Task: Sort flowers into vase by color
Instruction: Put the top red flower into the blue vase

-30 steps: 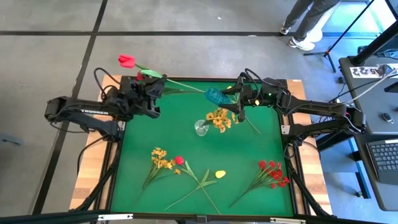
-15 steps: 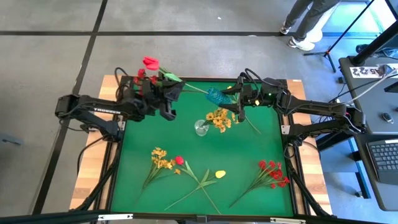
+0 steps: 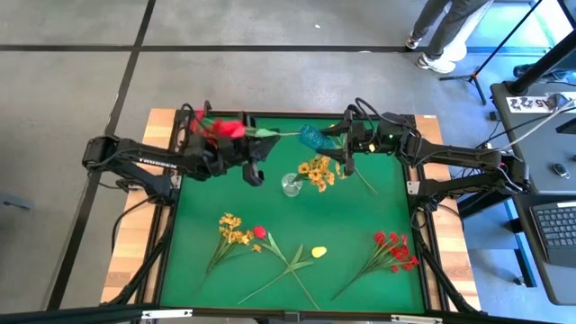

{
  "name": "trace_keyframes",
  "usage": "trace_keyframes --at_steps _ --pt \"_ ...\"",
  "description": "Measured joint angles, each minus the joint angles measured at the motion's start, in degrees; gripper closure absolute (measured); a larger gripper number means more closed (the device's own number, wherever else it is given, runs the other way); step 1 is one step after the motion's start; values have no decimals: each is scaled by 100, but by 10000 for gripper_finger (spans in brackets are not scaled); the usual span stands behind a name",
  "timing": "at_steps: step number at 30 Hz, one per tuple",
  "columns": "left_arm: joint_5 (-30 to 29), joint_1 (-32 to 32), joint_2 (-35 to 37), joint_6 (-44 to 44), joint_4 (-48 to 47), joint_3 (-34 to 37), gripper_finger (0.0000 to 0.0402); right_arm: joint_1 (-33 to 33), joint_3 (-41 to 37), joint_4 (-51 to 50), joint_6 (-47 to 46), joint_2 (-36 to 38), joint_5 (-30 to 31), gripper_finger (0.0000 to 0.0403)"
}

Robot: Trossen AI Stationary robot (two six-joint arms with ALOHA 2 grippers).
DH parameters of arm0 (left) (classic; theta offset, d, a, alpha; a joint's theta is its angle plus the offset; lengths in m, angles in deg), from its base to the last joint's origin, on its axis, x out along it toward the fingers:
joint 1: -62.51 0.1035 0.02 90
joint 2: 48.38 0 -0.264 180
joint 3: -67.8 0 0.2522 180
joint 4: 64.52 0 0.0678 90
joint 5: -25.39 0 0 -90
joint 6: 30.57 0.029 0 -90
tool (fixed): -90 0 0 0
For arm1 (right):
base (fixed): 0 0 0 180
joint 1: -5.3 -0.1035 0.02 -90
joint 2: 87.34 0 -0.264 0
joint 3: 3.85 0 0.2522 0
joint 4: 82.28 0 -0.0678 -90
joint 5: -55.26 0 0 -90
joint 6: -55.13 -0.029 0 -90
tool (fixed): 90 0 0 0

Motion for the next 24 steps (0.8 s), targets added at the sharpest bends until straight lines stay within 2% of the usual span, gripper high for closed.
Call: trace_keyframes --at_steps 8,14,24 --pt "-500 -105 253 115 -660 0 252 0 0 -2 -85 0 1 162" --pt "-943 -229 697 135 -1253 0 205 0 0 1 -85 0 1 162" --pt "-1777 -719 1239 330 -2227 0 193 0 0 3 -87 0 1 162"
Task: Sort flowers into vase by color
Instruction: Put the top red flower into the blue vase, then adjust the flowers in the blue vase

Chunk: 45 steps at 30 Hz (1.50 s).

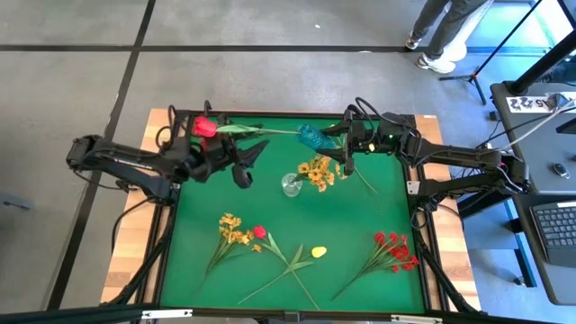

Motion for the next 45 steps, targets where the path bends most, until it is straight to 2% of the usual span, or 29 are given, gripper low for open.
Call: trace_keyframes --at_steps 5,11,17,25,28,32,37,45 --pt "-33 -4 46 -134 -416 -75 188 0 0 6 0 0 2 162" --pt "-32 114 -12 -594 -1927 -843 167 0 0 10 -17 0 0 162" --pt "-46 136 -103 -636 -2982 -1470 162 0 0 10 -24 0 0 162" --pt "-706 90 -102 -875 -4535 -1958 162 0 0 3 -72 0 0 162" --pt "-1174 -9 -101 -880 -5009 -2135 162 0 0 0 -72 0 0 162" --pt "-1419 -206 -98 -932 -5523 -2441 163 0 0 0 -118 0 5 162" --pt "-1828 -614 -101 -988 -6039 -2749 163 0 0 -1 -137 0 11 162" --pt "-3210 -1554 -90 -1255 -7169 -3183 163 0 0 -5 -151 0 17 162"
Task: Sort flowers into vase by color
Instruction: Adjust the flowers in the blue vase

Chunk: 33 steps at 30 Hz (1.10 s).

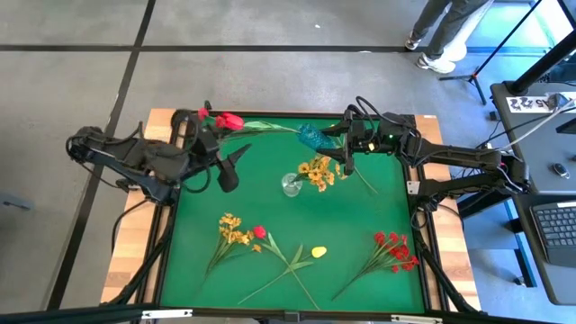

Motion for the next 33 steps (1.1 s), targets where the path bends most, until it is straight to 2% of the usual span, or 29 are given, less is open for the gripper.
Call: trace_keyframes --at_steps 5,13,15,17,22,29,33 --pt "-468 -663 109 -1060 -1237 -200 163 0 0 -6 -20 0 2 162" --pt "-344 -1248 128 -3144 -2775 -202 163 0 0 -2 -93 0 2 162" --pt "-427 -1346 59 -3516 -2792 -79 163 0 0 12 -118 0 4 162" --pt "-752 -1503 -16 -3657 -2714 164 163 0 0 50 -123 0 20 162" --pt "-2209 -1998 41 -4554 -2614 1065 163 -2 -2 270 -220 2 105 162" --pt "-2635 -2185 99 -6178 -2371 2472 164 -2 -2 566 -331 4 105 162" --pt "-2834 -2156 98 -6557 -1952 3014 168 -1 -2 615 -340 4 104 162"
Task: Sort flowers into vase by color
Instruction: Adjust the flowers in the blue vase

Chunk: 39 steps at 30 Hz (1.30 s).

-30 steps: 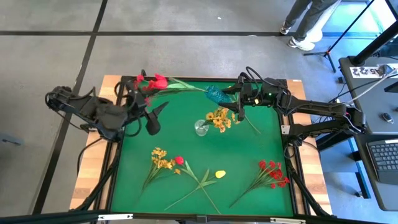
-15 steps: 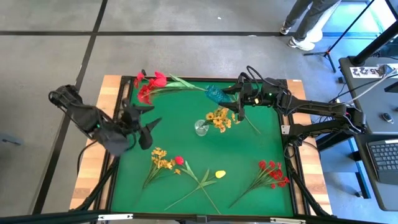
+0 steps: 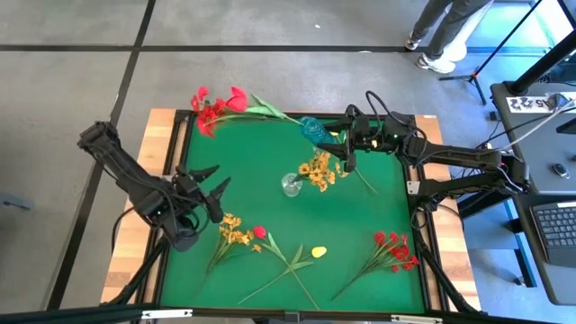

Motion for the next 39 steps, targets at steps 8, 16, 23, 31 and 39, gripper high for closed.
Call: trace_keyframes --at_steps 8,16,23,31,39 --pt "951 13 2 484 1328 622 182 1 0 -9 -5 0 -9 162" --pt "3819 782 -4 5382 8544 2532 183 1 0 -7 -3 0 -23 162" --pt "5576 2170 10 7477 14047 4044 183 1 0 -7 -27 0 -77 162" --pt "7028 4057 -495 6312 13503 3382 183 1 0 117 -98 0 -80 162" --pt "7269 4532 -1003 6746 13630 2076 183 1 0 87 -190 0 -125 162"
